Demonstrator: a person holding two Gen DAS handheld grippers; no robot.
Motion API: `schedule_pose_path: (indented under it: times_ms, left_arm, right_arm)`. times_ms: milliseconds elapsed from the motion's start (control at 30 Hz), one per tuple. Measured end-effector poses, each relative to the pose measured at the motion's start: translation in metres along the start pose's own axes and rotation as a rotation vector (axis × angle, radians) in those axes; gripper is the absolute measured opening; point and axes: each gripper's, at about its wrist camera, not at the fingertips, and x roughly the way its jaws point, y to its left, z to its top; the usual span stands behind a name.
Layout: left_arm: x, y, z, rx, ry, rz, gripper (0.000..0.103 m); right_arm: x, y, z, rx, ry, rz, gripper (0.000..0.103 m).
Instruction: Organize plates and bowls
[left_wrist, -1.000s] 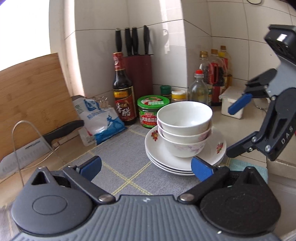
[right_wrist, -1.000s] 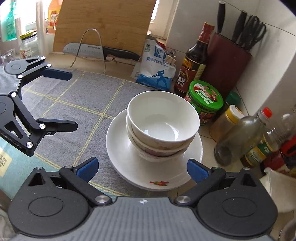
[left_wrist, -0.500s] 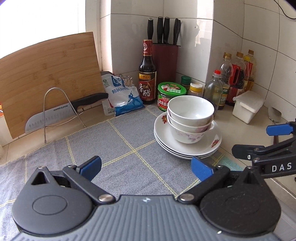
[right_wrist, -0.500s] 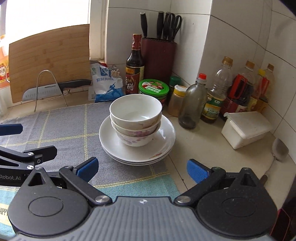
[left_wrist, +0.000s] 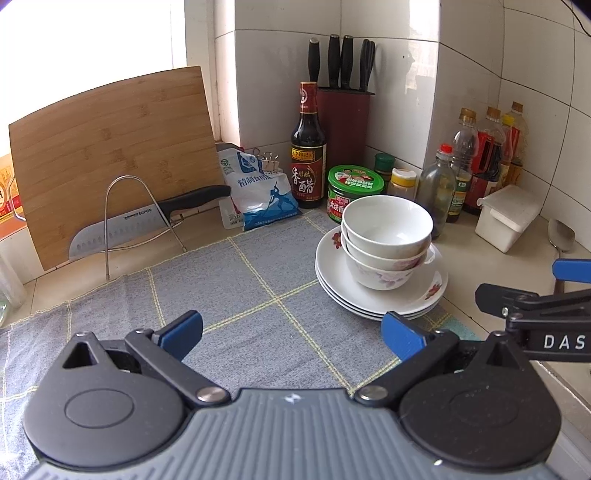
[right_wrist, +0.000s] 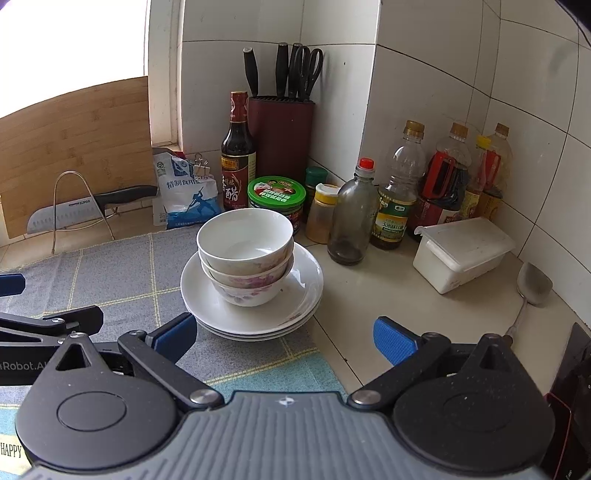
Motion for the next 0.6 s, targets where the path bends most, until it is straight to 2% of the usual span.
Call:
schedule_pose_path:
  times_ms: [600]
  left_arm:
    - [-0.0025, 0.0033, 0.0009, -0.025, 0.001, 0.019, 0.102]
  right_arm:
    - [-0.0042, 0.0039, 0.0043, -0.008, -0.007, 0.012, 0.103]
